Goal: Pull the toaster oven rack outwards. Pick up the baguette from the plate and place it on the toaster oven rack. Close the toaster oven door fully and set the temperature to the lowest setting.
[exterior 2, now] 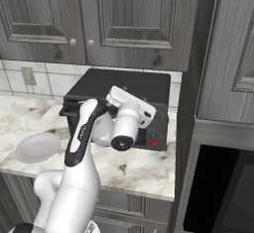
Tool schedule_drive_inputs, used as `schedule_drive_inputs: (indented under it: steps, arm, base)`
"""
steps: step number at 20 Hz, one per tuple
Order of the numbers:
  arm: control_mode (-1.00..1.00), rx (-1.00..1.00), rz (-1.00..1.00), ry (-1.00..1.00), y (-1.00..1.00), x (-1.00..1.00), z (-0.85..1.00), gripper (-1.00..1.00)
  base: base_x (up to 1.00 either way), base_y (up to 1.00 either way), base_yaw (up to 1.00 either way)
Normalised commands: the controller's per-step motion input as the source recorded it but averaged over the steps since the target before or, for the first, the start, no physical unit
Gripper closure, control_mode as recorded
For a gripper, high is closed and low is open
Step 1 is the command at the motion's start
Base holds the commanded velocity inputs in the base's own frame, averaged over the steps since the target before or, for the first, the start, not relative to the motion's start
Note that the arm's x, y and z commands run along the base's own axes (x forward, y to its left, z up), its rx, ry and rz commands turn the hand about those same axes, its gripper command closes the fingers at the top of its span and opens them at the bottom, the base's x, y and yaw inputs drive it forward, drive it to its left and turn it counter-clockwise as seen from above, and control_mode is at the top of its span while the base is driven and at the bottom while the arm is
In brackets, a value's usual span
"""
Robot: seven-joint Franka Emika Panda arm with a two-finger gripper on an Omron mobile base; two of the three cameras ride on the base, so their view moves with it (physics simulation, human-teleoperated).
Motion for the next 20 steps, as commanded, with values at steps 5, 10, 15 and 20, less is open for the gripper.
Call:
schedule_drive_inputs:
  steps: [5,10,15,20]
  arm:
    - [-1.00,0.09,0.00,0.22,-0.09,-0.76,0.33,-1.00]
    - [-1.00,0.14,0.01,0.54,-0.11,-0.76,0.25,-1.00]
    - [-1.00,0.10,0.02,0.34,-0.08,-0.75,0.16,-1.00]
    - [-1.00,0.01,0.01,0.07,0.00,-0.11,-0.12,-1.00]
  base:
    - [0.00,0.00,0.00]
    - [0.00,0.00,0.00]
    - [0.00,0.00,0.00]
    - [0.00,0.00,0.00]
